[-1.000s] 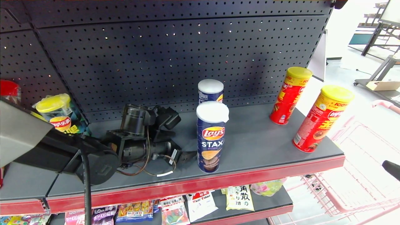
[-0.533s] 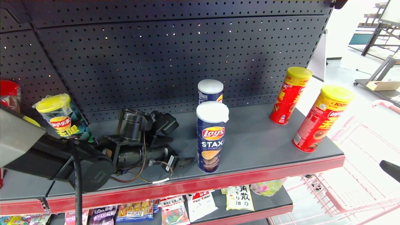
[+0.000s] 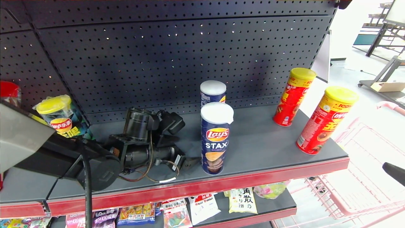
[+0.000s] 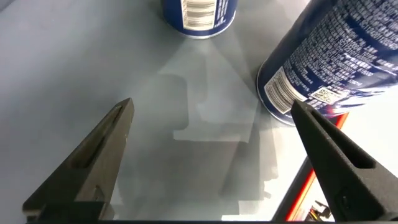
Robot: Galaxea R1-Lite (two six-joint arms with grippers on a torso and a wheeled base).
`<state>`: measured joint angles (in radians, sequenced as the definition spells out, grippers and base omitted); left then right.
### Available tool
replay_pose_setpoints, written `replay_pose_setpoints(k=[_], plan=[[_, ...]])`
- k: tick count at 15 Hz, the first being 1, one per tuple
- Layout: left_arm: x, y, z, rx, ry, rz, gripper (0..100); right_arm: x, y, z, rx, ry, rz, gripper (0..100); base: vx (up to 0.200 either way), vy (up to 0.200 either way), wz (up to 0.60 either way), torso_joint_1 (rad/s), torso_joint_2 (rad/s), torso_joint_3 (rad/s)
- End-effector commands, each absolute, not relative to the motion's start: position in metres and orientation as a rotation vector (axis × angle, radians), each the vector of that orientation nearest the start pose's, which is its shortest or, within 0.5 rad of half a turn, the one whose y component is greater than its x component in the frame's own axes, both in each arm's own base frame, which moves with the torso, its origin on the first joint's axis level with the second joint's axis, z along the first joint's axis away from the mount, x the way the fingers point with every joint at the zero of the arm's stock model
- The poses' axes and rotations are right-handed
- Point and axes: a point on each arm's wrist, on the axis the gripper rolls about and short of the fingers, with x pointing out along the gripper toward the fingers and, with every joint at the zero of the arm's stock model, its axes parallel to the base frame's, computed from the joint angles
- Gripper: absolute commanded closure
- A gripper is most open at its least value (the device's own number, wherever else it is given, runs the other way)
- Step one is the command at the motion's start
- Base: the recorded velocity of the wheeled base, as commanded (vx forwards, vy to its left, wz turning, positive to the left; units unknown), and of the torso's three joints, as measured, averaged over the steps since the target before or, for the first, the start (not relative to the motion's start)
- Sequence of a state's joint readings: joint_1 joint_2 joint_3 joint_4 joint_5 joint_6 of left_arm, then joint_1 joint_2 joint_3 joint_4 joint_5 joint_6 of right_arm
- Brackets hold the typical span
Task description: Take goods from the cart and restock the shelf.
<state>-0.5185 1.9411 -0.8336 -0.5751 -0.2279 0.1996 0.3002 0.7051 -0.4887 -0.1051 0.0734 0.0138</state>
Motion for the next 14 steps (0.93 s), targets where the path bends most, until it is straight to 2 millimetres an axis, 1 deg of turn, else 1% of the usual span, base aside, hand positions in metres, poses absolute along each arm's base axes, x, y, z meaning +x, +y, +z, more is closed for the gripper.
replay_pose_setpoints(k=[1, 6, 8, 9, 10, 11, 12, 13, 14], plan=[[0.296, -0.175, 0.104, 0.264, 0.467, -0.781, 0, 0.058, 0.02, 0.219, 0.002, 0.119, 0.373, 0, 0.0, 0.0, 0.0, 0.0, 0.0, 0.0], [0.296, -0.175, 0.103, 0.265, 0.47, -0.781, 0, 0.06, 0.02, 0.218, 0.016, 0.13, 0.372, 0, 0.0, 0.0, 0.0, 0.0, 0.0, 0.0], [0.295, -0.173, 0.103, 0.265, 0.475, -0.775, 0, 0.06, 0.02, 0.215, 0.015, 0.144, 0.373, 0, 0.0, 0.0, 0.0, 0.0, 0.0, 0.0], [0.292, -0.166, 0.106, 0.26, 0.475, -0.756, 0, 0.059, 0.02, 0.21, 0.012, 0.156, 0.376, 0, 0.0, 0.0, 0.0, 0.0, 0.0, 0.0], [0.289, -0.152, 0.112, 0.248, 0.458, -0.724, 0, 0.058, 0.02, 0.202, 0.01, 0.174, 0.377, 0, 0.0, 0.0, 0.0, 0.0, 0.0, 0.0], [0.285, -0.145, 0.115, 0.243, 0.447, -0.709, 0, 0.057, 0.019, 0.196, 0.008, 0.19, 0.377, 0, 0.0, 0.0, 0.0, 0.0, 0.0, 0.0], [0.272, -0.125, 0.127, 0.234, 0.408, -0.667, 0, 0.051, 0.018, 0.186, 0.002, 0.201, 0.371, 0, 0.0, 0.0, 0.0, 0.0, 0.0, 0.0], [0.253, -0.109, 0.139, 0.228, 0.378, -0.638, 0, 0.046, 0.016, 0.182, 0.0, 0.193, 0.359, 0, 0.0, 0.0, 0.0, 0.0, 0.0, 0.0], [0.23, -0.096, 0.152, 0.224, 0.357, -0.616, 0, 0.043, 0.012, 0.181, -0.011, 0.202, 0.263, 0, 0.0, 0.0, 0.0, 0.0, 0.0, 0.0]])
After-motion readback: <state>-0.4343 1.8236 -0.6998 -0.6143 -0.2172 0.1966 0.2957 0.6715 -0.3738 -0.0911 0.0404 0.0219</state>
